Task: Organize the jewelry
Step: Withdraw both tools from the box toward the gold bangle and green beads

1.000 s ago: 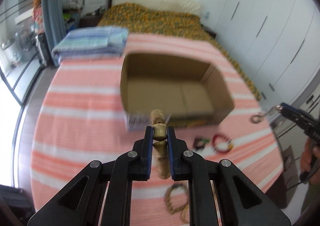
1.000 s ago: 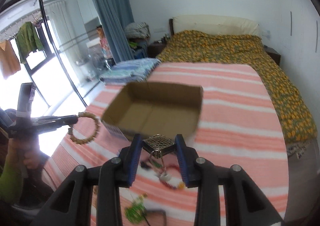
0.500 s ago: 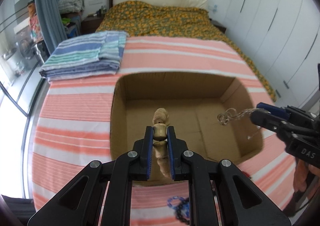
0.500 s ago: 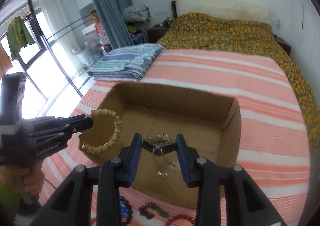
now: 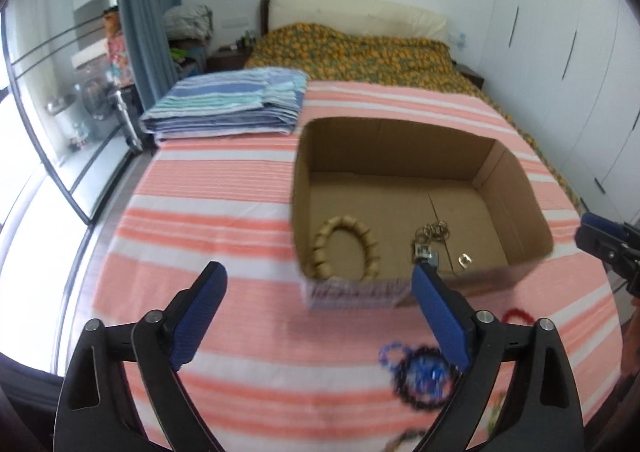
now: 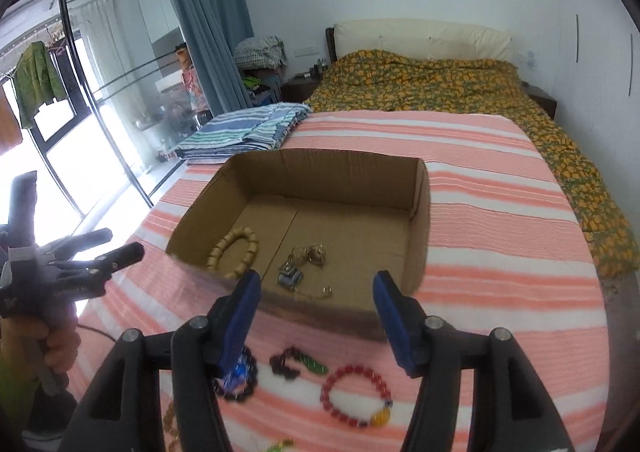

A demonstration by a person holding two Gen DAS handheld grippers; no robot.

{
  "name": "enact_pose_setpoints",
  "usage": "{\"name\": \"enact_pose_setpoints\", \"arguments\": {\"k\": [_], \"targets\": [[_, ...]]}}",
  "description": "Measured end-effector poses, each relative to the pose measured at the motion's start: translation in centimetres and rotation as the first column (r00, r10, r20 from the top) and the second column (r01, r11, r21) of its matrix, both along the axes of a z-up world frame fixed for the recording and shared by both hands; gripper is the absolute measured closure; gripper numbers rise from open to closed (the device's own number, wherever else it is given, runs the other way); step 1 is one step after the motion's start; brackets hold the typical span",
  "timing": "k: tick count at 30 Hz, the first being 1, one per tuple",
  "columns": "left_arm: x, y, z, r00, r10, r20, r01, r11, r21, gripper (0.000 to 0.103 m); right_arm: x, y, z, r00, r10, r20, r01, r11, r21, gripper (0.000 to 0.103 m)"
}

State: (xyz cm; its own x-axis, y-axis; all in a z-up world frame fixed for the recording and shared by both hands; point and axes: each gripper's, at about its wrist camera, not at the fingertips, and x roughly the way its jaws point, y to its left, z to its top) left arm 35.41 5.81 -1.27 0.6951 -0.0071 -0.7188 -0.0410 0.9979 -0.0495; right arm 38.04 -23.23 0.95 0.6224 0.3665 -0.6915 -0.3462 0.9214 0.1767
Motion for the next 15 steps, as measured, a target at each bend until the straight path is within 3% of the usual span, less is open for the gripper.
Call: {"name": "enact_pose_setpoints", "arguments": {"k": [6, 10, 15], "targets": [[-8.1, 0.8, 1.8, 0.994, -0.032, 0.100, 0.028, 0.999, 0.044, 0.003, -8.0, -3.6, 0.8, 0.993, -0.072, 0.096, 0.074, 0.997, -0.016, 0.036], [-12.4, 0.9, 1.6, 0.993, -0.060, 0.098, 0.054, 0.997, 0.054, 0.002, -13.2, -5.4, 0.2, 0.983, -0.130, 0.132, 0.136, 0.990, -0.041, 0.036], [-17.2, 0.6, -1.1, 0.998, -0.022, 0.055, 0.021, 1.000, 0.018, 0.002, -17.8, -5.9, -2.2, 0.983, -0.156, 0.095, 0.162, 0.984, -0.067, 0.036]]}}
